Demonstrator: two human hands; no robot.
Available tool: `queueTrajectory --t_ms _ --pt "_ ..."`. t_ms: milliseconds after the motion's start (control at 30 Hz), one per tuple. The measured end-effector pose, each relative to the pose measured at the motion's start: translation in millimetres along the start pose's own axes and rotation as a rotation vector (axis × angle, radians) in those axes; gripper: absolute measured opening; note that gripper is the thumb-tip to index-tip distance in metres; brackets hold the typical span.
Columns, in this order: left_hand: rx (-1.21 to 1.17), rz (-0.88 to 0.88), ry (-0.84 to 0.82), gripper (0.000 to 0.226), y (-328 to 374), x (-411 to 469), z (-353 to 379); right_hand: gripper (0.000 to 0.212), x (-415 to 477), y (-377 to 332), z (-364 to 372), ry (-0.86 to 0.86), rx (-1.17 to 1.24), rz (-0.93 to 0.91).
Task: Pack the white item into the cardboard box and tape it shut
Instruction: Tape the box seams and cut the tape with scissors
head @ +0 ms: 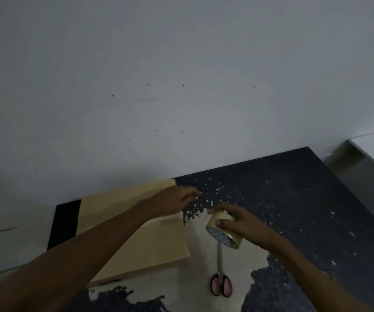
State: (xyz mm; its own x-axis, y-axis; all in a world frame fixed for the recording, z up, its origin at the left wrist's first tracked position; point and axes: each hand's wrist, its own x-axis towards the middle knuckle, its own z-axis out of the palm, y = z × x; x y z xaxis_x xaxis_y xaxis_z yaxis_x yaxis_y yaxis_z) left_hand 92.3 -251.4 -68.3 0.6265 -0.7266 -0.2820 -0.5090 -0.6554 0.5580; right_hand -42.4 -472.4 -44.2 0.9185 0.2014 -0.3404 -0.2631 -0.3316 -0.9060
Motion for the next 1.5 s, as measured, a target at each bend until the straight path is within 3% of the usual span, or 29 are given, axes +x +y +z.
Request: queueTrajectory --t_ms 67,100,200,300,433,600,700,1000,1267,1400,1500 --pt "-0.446 -0.104 0.111 0.023 24.6 -10.2 -1.1 0.027 3.1 -6.8 -0.3 -0.001 -0.023 -0.013" --pt "-0.63 -0.175 0.089 0.025 32.7 -16.6 -1.3 0.027 4.8 -11.2 1.1 0.001 -0.036 -0.014" --pt "-0.974 -0.259 0.028 0.048 41.1 -31.8 2.5 0.025 12.6 -22.4 7.0 0.022 -0.073 -0.022" --pt "-0.988 -0.18 0.097 0.043 34.7 -44.2 8.3 0.024 18.3 -31.7 14.8 0.019 -0.129 -0.057" --pt "-1.061 -0.219 0.223 0.048 30.8 -65.4 4.5 0.024 24.6 -48.3 31.9 0.018 -0.261 -0.091" --pt "-1.122 -0.186 0.306 0.027 10.5 -101.5 -4.6 0.028 36.2 -70.4 62.1 -0.036 -0.293 -0.131" --pt "-1.087 -0.175 0.352 0.031 -5.5 -125.3 -6.4 0.03 45.5 -87.1 84.2 -0.08 -0.305 -0.145" --pt "-1.189 -0.344 0.484 0.023 -71.1 -203.3 -9.4 0.028 81.4 -125.0 176.8 -0.261 -0.398 -0.249" --pt "-1.15 -0.409 0.62 0.02 -123.4 -252.1 -6.4 0.073 112.2 -139.6 244.8 -0.303 -0.463 -0.215" --pt "-1.216 -0.432 0.644 0.012 -145.2 -270.1 -7.3 0.06 115.8 -151.3 270.5 -0.277 -0.436 -0.127" --pt "-1.276 -0.446 0.643 0.011 -160.9 -282.2 -7.0 0.039 119.9 -152.7 283.6 -0.262 -0.599 -0.208"
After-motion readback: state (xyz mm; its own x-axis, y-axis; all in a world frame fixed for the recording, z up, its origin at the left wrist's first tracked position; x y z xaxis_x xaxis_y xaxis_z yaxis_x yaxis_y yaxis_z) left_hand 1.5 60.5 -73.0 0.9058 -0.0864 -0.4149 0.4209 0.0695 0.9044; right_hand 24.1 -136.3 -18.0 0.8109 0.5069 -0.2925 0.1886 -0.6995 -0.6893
